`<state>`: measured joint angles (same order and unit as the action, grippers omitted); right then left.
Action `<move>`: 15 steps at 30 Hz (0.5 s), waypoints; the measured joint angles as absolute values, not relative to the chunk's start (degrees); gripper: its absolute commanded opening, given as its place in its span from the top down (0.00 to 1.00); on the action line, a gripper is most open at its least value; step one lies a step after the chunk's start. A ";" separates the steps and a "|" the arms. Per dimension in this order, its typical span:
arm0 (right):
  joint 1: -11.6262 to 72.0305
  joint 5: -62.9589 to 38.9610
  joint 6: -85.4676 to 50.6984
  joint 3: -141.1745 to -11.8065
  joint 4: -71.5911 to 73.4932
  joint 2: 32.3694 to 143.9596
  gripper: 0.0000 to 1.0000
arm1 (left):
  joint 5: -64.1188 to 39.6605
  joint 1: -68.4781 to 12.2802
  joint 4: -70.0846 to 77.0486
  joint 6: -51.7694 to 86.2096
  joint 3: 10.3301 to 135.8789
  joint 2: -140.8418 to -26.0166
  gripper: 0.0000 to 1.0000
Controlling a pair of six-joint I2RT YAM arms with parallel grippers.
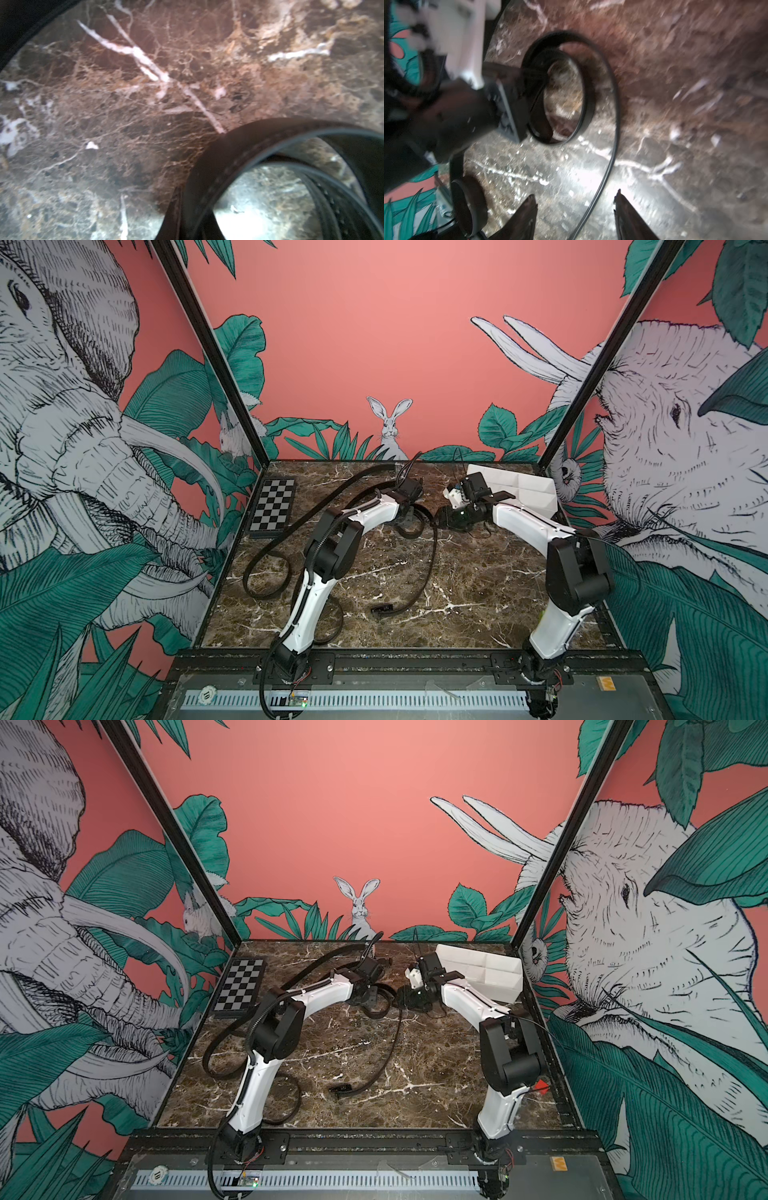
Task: Place the belts into the storage roll
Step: Roll the belt at the center of the board.
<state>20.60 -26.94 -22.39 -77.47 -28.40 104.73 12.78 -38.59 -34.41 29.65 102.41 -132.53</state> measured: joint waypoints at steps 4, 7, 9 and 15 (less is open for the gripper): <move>20.47 -24.53 -19.31 -85.10 -29.10 112.29 0.53 | 12.69 -38.59 -34.81 29.32 102.78 -132.68 0.97; 20.47 -22.35 -17.47 -90.06 -29.45 117.25 0.60 | 12.67 -38.59 -35.22 29.26 103.20 -132.86 0.97; 20.47 -21.12 -16.67 -92.18 -29.85 119.55 0.67 | 12.58 -38.59 -35.53 29.26 103.53 -133.03 0.97; 20.47 -20.12 -14.83 -91.83 -31.05 122.39 0.89 | 12.01 -39.38 -35.55 29.85 103.74 -133.08 0.99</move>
<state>20.47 -20.12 -14.83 -91.83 -31.05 122.39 12.01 -39.38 -35.55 29.85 103.74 -133.08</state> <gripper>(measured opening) 0.157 0.134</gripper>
